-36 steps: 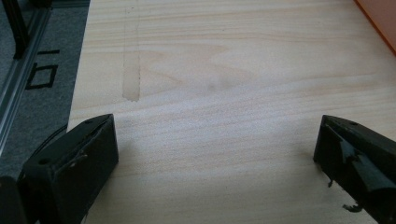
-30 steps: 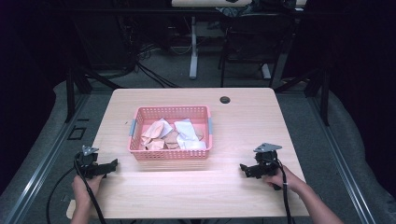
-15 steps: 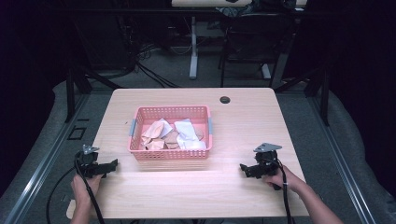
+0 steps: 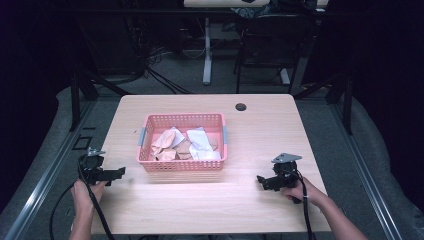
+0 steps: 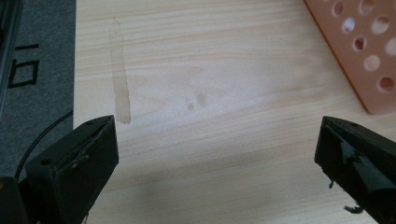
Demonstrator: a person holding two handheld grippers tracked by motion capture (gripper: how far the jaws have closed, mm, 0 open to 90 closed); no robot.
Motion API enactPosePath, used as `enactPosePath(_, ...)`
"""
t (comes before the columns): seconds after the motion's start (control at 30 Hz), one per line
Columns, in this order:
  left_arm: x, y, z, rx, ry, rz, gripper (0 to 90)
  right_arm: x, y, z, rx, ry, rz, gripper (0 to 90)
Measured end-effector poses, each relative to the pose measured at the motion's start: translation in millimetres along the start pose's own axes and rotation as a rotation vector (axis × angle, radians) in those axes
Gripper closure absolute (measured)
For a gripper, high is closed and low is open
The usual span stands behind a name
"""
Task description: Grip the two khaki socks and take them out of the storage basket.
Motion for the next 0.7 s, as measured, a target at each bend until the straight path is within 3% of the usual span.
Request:
enactPosePath(0.13,-10.1,2.3,-12.3,0.004,0.001,-0.007,0.1,0.1,0.3,-0.1,0.001,0.001,0.002,0.0)
enactPosePath(0.4,-35.5,-5.4,-29.5,0.033,0.064,0.022,0.0,0.3,0.5,-0.3,0.0,0.003,0.002,0.0)
enactPosePath(0.7,-67.5,-16.3,-50.1,0.036,0.066,0.048,0.0,0.4,0.5,-0.3,0.001,0.002,0.003,0.0)
Point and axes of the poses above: each handheld gripper's, and its own axes: z roughly forward along the jaws, x roughly out of its underside, y roughly to its left, the point moved 1 cm from there along z, roughly forward along the jaws, and after that the axes turned 5 degrees about y, right-handed, at the moved point
